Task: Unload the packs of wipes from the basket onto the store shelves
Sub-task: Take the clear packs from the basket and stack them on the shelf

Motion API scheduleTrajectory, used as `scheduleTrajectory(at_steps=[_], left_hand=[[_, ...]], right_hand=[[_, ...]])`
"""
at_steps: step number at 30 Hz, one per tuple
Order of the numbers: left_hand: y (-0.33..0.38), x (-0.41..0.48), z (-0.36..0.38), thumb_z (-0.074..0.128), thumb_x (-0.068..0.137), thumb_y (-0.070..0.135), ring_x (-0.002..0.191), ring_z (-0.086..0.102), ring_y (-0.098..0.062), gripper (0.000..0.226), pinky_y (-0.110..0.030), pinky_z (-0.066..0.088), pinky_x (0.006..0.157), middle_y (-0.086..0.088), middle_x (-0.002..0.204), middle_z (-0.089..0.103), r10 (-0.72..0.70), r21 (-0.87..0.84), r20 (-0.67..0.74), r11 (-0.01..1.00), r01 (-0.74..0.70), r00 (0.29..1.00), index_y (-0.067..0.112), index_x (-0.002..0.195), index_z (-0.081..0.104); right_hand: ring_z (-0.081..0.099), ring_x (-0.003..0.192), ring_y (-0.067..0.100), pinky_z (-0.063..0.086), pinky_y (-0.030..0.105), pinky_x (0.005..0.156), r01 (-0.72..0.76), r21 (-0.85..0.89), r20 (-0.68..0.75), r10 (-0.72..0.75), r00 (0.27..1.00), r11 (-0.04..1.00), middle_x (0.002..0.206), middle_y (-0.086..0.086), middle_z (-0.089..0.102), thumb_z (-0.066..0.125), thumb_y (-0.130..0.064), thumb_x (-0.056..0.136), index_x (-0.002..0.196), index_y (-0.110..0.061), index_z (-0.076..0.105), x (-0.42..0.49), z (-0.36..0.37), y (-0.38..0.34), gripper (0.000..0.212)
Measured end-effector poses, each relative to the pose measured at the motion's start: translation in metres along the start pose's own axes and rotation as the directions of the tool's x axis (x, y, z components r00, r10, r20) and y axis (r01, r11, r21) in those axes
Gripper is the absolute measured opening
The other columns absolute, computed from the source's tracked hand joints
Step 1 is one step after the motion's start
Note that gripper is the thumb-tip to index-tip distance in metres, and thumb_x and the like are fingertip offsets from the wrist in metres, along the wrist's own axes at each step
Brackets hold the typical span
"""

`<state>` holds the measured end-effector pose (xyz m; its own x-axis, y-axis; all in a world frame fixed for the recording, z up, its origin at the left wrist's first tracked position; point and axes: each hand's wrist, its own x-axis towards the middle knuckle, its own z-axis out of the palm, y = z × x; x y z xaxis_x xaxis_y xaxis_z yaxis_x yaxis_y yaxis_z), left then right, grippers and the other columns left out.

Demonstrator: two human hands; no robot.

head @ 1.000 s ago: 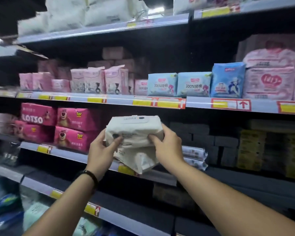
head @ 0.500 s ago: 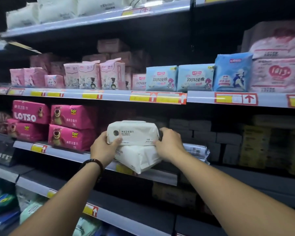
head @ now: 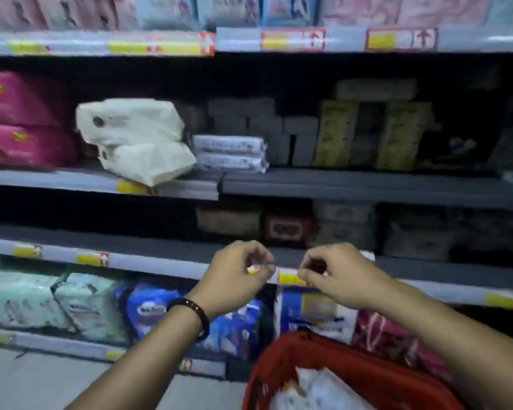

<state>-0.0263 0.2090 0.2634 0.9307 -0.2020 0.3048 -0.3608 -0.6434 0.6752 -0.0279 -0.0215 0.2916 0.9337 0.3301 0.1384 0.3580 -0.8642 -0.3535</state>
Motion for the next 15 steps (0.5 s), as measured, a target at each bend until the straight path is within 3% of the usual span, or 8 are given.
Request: scheduleTrajectory(at_steps=[2,5,8,10,12,15], left_hand=[[0.002,-0.008,0.057,0.074,0.091,0.030,0.082,0.070,-0.009,0.005,-0.029,0.057,0.080,0.008,0.090,0.076,-0.034,-0.052,0.214,0.998,0.046,0.976,0.025,0.090,0.073],[-0.002,-0.021,0.133,0.075,0.093,0.029,0.078,0.067,0.002,0.014,-0.027,0.054,0.084,0.005,0.094,0.077,-0.065,-0.008,0.417,0.997,0.075,0.906,0.015,0.096,0.075],[-0.016,-0.038,0.195,0.074,0.095,0.030,0.100,0.071,-0.020,0.016,-0.023,0.049,0.084,0.005,0.101,0.075,-0.117,0.088,0.539,0.993,0.082,0.834,0.018,0.104,0.073],[-0.022,-0.045,0.224,0.074,0.094,0.040,0.116,0.067,-0.021,0.040,-0.023,0.046,0.091,0.005,0.122,0.070,-0.152,0.276,0.686,0.959,-0.061,0.712,0.024,0.130,0.066],[-0.019,-0.048,0.242,0.075,0.092,0.049,0.123,0.064,-0.022,0.057,-0.028,0.047,0.100,0.000,0.135,0.067,-0.180,0.351,0.779,0.919,-0.179,0.600,0.025,0.142,0.060],[-0.010,-0.048,0.262,0.078,0.090,0.050,0.125,0.063,-0.024,0.069,-0.031,0.048,0.101,-0.005,0.141,0.064,-0.230,0.363,0.839,0.912,-0.192,0.492,0.024,0.149,0.053]], right_hand=[[0.067,0.075,0.004,0.051,0.029,0.073,-0.091,0.001,0.071,0.091,0.993,0.996,0.082,-0.012,0.076,0.073,-0.037,0.094,0.092,-0.025,0.078,-0.034,0.012,0.047,0.013],[0.073,0.078,0.012,0.055,0.032,0.074,-0.256,0.054,0.114,0.249,0.962,0.965,0.081,-0.006,0.078,0.077,-0.032,0.092,0.091,-0.023,0.078,-0.086,0.038,0.113,0.009],[0.075,0.085,0.023,0.051,0.025,0.071,-0.440,0.104,0.108,0.430,0.896,0.892,0.083,-0.003,0.076,0.081,-0.025,0.091,0.099,-0.018,0.078,-0.149,0.082,0.169,0.012],[0.074,0.103,0.026,0.051,0.023,0.079,-0.533,0.020,0.197,0.519,0.832,0.846,0.098,0.000,0.076,0.081,-0.029,0.089,0.115,-0.018,0.074,-0.181,0.109,0.196,0.029],[0.067,0.123,0.022,0.052,0.028,0.098,-0.464,-0.147,0.318,0.486,0.814,0.874,0.127,0.000,0.073,0.080,-0.039,0.085,0.131,-0.025,0.069,-0.192,0.126,0.208,0.049],[0.060,0.132,0.024,0.049,0.032,0.107,-0.399,-0.076,0.471,0.386,0.793,0.914,0.143,0.003,0.063,0.091,-0.046,0.073,0.147,-0.025,0.055,-0.194,0.148,0.203,0.086]])
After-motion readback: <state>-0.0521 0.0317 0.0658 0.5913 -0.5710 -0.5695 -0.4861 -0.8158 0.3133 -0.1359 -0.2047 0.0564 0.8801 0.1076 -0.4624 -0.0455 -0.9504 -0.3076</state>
